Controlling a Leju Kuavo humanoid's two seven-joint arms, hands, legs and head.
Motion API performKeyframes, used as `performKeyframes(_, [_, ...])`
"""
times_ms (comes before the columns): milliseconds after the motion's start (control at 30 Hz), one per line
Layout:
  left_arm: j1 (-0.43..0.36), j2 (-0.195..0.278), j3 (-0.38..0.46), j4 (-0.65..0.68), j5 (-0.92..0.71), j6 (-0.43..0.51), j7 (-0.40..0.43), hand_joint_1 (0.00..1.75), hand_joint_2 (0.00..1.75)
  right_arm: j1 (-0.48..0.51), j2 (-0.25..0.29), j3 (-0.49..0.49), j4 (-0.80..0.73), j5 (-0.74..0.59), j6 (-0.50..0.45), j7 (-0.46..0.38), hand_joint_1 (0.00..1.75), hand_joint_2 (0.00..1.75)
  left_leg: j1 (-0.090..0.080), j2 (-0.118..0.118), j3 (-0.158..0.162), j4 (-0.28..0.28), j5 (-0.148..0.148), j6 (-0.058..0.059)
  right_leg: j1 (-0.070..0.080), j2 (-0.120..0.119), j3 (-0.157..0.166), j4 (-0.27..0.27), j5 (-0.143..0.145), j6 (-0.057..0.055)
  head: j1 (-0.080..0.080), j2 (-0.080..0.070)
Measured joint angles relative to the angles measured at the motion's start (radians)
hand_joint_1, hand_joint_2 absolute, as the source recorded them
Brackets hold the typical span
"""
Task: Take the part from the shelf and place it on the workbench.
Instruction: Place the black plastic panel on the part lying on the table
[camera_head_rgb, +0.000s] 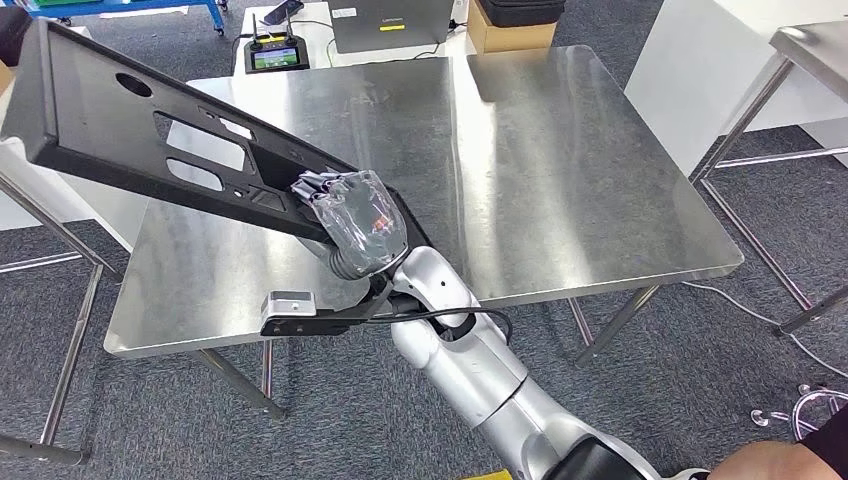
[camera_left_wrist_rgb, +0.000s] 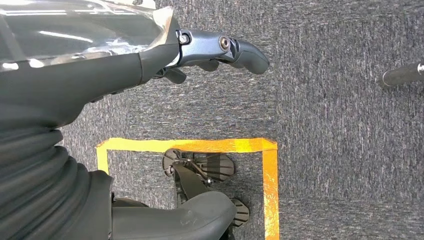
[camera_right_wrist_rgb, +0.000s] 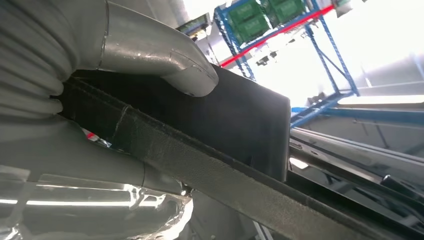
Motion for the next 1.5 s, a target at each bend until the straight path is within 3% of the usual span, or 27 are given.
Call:
performKeyframes(233, [0.000,0.000,0.000,0.000,0.000,0.002,0.000,0.00,1.75,-0.015,0.002,0.016,0.040,0.009,-0.003,0.002,1.75,1.75,0.000,0.000,0.000,0.000,0.000,-0.003,0.000,0.000,0.000,0.000,-0.001,-0.001,0.000,0.000])
performKeyframes(333, [0.000,0.000,0.000,0.000,0.000,0.003,0.001,0.00,1.75,-0.044,0.007,0.039,0.079,0.072,-0.004,0.025,1.75,1.75,0.000,0.001,-0.001,0.000,-0.001,-0.003,0.000,0.001,0.000,0.000,-0.001,-0.001,0.000,0.000])
performKeyframes(533, [0.000,0.008,0.000,0.000,-0.007,0.001,0.016,0.00,1.75,-0.192,0.069,0.153,0.395,0.288,-0.021,0.176,1.75,1.75,0.000,0.002,0.001,0.000,-0.001,-0.004,0.000,0.001,0.000,0.000,-0.001,-0.001,0.000,0.000])
performKeyframes(733, [0.003,0.019,0.001,0.000,-0.012,-0.009,0.032,0.00,1.75,-0.268,0.096,0.194,0.654,0.312,0.033,0.298,1.75,1.75,0.000,-0.002,0.000,0.000,-0.001,-0.005,0.000,-0.001,0.000,0.000,-0.001,-0.001,0.000,0.000])
performKeyframes(1033, [0.007,0.035,0.001,0.000,-0.017,-0.017,0.046,0.00,1.75,-0.332,0.049,0.194,0.852,0.318,0.152,0.432,1.75,1.75,-0.001,-0.001,0.000,0.000,-0.001,-0.004,0.000,-0.001,0.000,-0.001,-0.001,-0.001,0.000,0.000])
performKeyframes(1500, [0.007,0.042,0.001,0.000,-0.030,-0.028,0.058,0.00,1.75,-0.340,-0.051,0.168,0.929,0.331,0.220,0.511,1.75,1.75,-0.001,-0.001,0.000,0.000,-0.002,-0.005,0.000,0.000,0.000,-0.002,-0.001,-0.001,0.000,0.000])
